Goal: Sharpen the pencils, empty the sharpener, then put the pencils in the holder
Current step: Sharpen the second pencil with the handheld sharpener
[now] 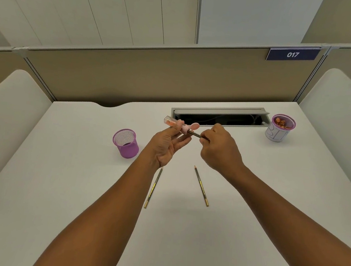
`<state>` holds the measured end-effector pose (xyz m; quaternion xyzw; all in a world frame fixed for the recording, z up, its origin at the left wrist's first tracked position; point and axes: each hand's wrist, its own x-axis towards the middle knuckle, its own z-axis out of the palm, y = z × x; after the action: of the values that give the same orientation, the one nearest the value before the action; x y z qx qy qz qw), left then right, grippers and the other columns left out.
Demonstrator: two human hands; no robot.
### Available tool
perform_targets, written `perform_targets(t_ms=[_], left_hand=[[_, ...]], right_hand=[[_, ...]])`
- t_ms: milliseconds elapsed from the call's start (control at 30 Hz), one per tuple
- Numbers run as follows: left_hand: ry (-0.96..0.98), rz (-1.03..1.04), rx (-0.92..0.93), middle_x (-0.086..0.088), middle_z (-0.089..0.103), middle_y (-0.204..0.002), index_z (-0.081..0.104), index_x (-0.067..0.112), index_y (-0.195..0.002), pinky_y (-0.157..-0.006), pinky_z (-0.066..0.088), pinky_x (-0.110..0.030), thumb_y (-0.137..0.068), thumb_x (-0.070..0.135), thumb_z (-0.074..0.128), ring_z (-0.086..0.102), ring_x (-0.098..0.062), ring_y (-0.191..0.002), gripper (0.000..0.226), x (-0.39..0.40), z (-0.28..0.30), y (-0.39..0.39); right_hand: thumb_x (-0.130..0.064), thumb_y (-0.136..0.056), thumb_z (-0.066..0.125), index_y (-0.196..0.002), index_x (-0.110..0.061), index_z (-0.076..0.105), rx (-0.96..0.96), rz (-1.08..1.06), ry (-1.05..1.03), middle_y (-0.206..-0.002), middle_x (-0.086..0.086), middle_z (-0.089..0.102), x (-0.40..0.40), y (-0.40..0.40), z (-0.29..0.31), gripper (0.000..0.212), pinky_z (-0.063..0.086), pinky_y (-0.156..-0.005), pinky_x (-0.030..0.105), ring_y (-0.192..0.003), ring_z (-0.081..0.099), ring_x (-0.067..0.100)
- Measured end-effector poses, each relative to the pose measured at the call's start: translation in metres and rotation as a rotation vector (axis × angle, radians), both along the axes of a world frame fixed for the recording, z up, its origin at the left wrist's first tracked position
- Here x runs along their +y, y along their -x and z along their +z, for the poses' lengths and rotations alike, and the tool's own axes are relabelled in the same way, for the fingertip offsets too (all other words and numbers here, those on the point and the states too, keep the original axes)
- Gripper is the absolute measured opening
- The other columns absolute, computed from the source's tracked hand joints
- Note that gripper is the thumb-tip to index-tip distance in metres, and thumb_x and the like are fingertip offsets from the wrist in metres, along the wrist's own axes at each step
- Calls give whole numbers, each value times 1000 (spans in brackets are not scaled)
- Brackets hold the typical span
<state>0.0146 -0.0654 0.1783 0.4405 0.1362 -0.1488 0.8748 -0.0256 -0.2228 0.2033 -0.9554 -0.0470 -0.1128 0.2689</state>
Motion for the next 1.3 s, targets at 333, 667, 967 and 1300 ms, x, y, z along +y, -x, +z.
perform_targets(t_ms=[333,667,967,1300], left_hand=[[118,-57,-106,-14,76,-107,56,4,-122,-76,61,-31,-90,26,63,74,-24,-98,40,-3,8,-1],[145,53,-100,-11,78,-93,56,8,-107,-68,61,-28,-100,20,55,76,-20,-87,14,-2,13,-13],[207,57,-47,-14,77,-91,58,3,-109,-64,62,-33,-99,17,55,76,-23,-83,17,-9,12,-10],[161,-49,-157,-13,77,-103,54,5,-116,-73,60,-29,-99,19,54,75,-24,-95,22,0,10,-4]], right_hand=[[-23,-94,49,-81,-5,69,267,-47,-125,-79,7,65,6,-9,28,29,41,-55,29,-72,56,25],[-32,-96,50,-97,-15,59,-74,-14,102,-87,-1,60,-10,-6,20,19,39,-59,31,-72,53,20],[-19,-93,52,-68,-14,50,-316,-94,249,-59,3,52,-6,-5,17,25,10,-47,25,-47,33,20],[-25,-99,39,-75,-10,58,910,-234,-806,-48,-4,39,-13,-22,44,34,20,-35,21,-40,24,9]])
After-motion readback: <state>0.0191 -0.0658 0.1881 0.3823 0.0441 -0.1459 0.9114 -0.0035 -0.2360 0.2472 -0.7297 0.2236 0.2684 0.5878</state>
